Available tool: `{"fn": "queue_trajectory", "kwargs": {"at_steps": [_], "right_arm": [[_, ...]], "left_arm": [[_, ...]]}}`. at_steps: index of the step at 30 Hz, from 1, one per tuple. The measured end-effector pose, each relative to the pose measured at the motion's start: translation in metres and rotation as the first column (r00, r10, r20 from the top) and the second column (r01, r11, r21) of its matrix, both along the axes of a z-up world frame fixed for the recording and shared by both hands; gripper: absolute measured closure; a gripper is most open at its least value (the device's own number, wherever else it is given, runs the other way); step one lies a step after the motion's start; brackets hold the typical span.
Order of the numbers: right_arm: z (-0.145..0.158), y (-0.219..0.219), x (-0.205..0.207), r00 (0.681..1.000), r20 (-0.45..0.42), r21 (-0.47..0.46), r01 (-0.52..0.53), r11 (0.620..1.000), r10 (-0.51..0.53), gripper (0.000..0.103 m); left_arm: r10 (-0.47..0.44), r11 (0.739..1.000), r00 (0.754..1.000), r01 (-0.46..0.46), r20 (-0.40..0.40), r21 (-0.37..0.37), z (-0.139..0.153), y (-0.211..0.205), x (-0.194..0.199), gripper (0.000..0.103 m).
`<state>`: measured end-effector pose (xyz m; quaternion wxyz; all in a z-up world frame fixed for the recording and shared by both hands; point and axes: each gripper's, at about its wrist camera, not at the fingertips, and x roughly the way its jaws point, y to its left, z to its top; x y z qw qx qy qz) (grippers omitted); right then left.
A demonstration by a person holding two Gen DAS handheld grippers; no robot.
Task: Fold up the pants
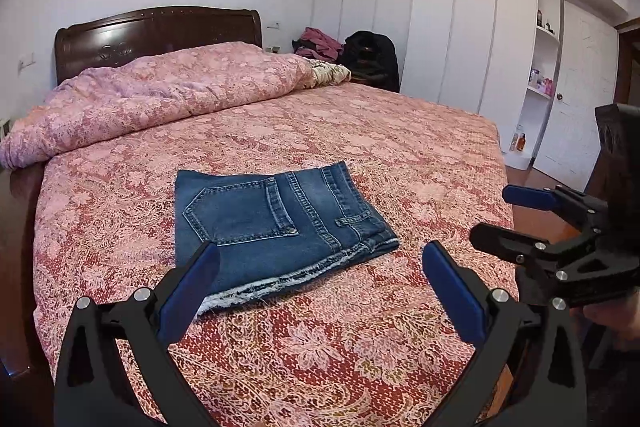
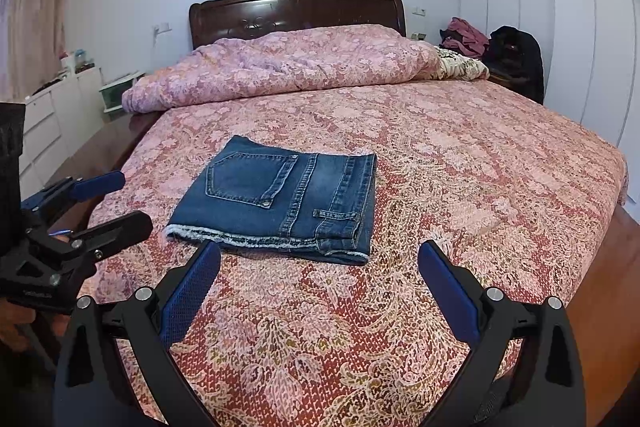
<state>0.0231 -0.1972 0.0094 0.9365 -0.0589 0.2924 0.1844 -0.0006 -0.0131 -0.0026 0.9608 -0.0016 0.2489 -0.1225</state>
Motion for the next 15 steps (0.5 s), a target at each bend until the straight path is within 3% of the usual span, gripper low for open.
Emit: {"fn": "queue_trajectory", "kwargs": {"at_steps": [4, 7, 15], "right_arm": [[-0.001, -0.001, 0.001, 1.0, -0.004, -0.001, 0.004, 1.0, -0.004, 0.005], [-0.002, -0.001, 0.002, 1.0, -0.006, -0.003, 0.001, 1.0, -0.001, 0.005], [-0.002, 0.001, 0.001, 1.0, -0.006, -0.015, -0.01, 1.0, 0.01, 0.005]], "left_arm": [[0.119, 0.983, 0.993, -0.119, 0.007, 0.137, -0.002, -0.011, -0.001, 0.002], [0.122, 0.976, 0.992, -0.122, 0.012, 0.178, -0.003, -0.015, -0.002, 0.002], [-0.029, 0.996, 1.0, 0.029, 0.003, 0.089, 0.004, -0.02, -0.005, 0.002]]}}
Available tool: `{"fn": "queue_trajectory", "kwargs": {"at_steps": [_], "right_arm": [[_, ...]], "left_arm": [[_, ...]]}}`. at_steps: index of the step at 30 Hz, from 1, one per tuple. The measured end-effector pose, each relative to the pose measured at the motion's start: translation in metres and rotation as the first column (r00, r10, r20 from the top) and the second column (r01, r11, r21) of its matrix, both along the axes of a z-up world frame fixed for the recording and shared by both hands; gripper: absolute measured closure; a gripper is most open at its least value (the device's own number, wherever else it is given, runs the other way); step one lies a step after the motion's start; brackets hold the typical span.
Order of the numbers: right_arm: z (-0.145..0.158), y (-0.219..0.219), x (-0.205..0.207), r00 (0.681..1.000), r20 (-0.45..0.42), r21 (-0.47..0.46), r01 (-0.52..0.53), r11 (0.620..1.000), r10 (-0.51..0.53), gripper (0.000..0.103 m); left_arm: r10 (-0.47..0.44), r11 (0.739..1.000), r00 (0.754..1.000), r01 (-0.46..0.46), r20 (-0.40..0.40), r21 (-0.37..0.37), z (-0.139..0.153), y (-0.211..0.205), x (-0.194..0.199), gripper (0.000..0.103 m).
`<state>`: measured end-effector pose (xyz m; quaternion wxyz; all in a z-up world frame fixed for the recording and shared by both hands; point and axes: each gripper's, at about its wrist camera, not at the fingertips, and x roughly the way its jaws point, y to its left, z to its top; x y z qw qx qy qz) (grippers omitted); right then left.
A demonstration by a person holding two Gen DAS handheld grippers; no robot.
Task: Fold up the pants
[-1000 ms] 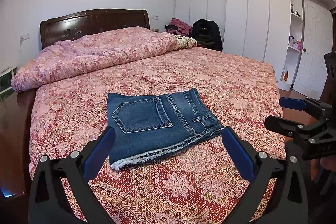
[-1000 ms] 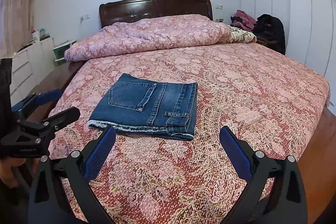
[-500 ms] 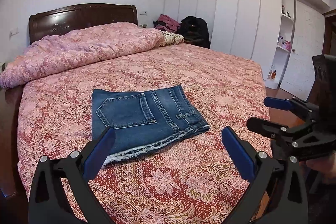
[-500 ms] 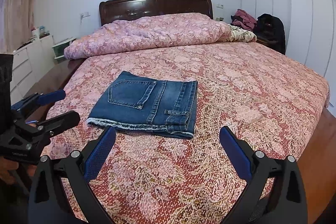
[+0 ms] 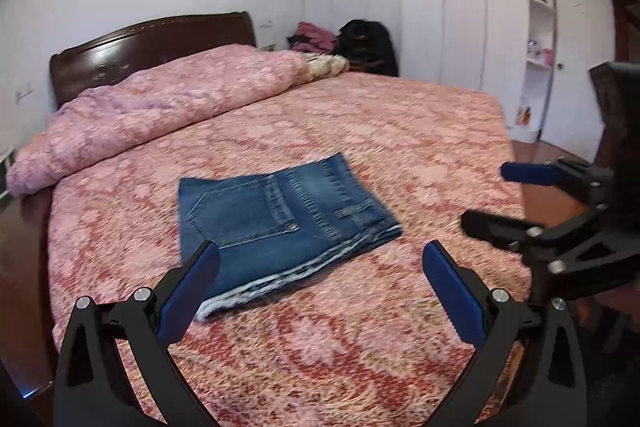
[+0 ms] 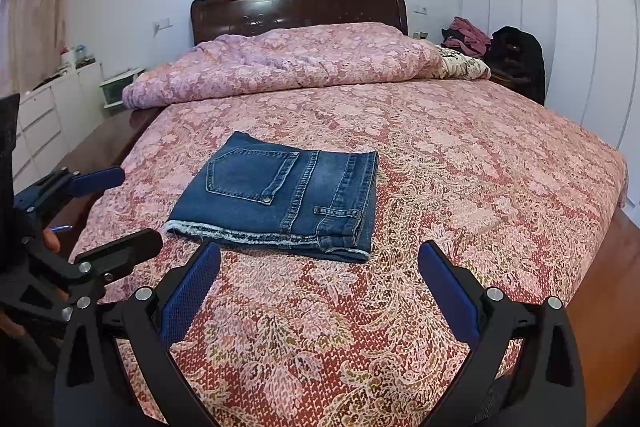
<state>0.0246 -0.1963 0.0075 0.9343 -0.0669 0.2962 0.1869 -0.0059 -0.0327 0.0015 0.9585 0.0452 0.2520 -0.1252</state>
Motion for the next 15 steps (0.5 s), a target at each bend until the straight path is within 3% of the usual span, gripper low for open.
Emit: {"fn": "queue_trajectory", "kwargs": {"at_steps": [4, 12, 15], "right_arm": [[0.0, 0.0, -0.001, 1.0, -0.001, -0.001, 0.002, 1.0, -0.002, 0.005], [0.0, -0.001, 0.001, 1.0, -0.002, 0.002, 0.006, 1.0, -0.006, 0.005], [0.0, -0.001, 0.001, 1.0, 0.0, 0.006, 0.006, 1.0, -0.006, 0.005]], "left_arm": [[-0.014, 0.998, 1.0, 0.014, -0.002, -0.06, 0.003, 0.002, 0.0, 0.002], [0.03, 0.999, 0.999, -0.031, -0.023, -0.041, -0.006, 0.006, 0.008, 0.002], [0.027, 0.996, 0.999, -0.031, -0.047, -0.086, -0.016, 0.014, 0.012, 0.002]]}}
